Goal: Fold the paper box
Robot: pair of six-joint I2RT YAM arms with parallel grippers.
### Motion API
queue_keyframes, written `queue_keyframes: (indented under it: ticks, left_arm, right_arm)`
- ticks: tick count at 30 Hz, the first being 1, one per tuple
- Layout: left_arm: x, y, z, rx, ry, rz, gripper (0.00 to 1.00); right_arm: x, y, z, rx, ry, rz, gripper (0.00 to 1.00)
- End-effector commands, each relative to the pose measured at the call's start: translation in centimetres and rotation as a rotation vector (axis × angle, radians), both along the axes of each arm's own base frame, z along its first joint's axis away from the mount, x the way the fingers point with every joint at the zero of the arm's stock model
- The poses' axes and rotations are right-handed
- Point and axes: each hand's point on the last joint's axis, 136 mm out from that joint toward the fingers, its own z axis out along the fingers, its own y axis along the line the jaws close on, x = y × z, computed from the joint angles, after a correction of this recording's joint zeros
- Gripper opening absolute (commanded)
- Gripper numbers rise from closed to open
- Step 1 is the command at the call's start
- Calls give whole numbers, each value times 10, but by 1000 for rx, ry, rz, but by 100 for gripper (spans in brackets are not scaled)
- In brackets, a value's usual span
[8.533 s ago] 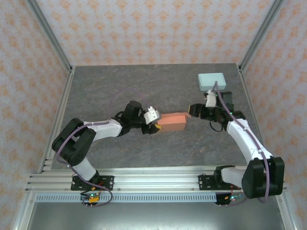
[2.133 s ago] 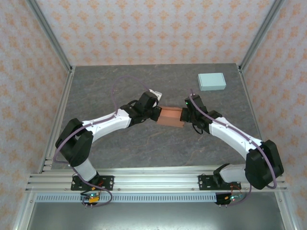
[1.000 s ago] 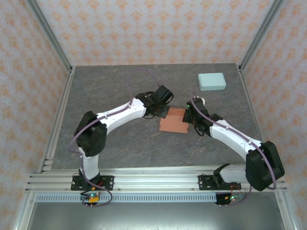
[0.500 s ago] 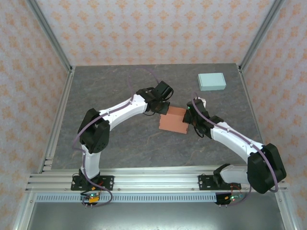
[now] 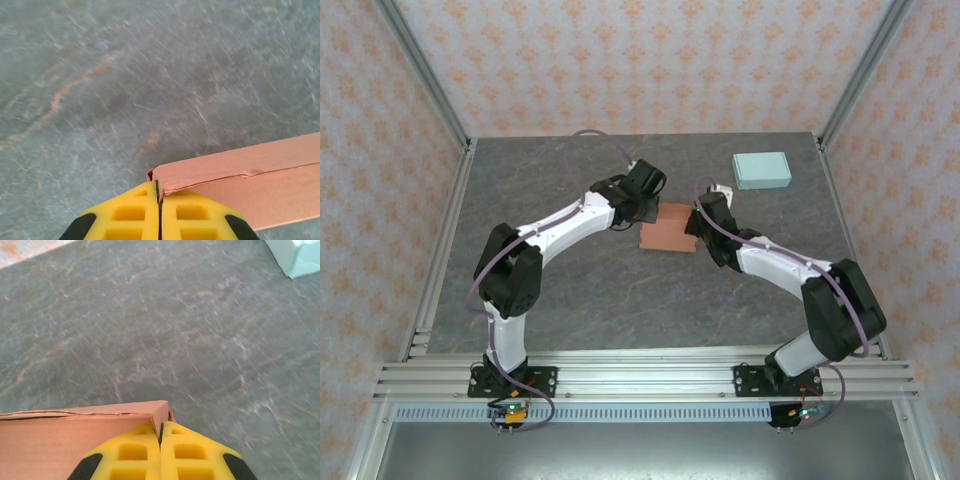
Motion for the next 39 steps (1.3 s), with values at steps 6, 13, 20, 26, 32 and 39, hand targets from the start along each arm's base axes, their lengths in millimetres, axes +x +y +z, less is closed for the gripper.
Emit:
queue_keyframes:
  ticks: [6, 13, 20, 26, 32, 39]
  left_arm:
    - [21, 9, 50, -83, -176, 99, 7]
    - [23, 21, 31, -68, -189, 155, 7]
    - [16, 22, 13, -124, -138, 183, 7]
    - [16, 26, 10, -183, -102, 222, 7]
    - [18, 20, 27, -221, -81, 218, 8]
    - [15, 22, 14, -190, -28, 213, 8]
  right_arm:
    - [33, 28, 40, 13, -189, 54, 0]
    - [44, 30, 31, -26, -231, 59, 0]
    - [37, 29, 16, -50, -211, 67, 0]
    - [33, 27, 7, -68, -196, 73, 0]
    - [30, 27, 0, -76, -180, 82, 0]
    - [28, 28, -6, -76, -166, 85, 0]
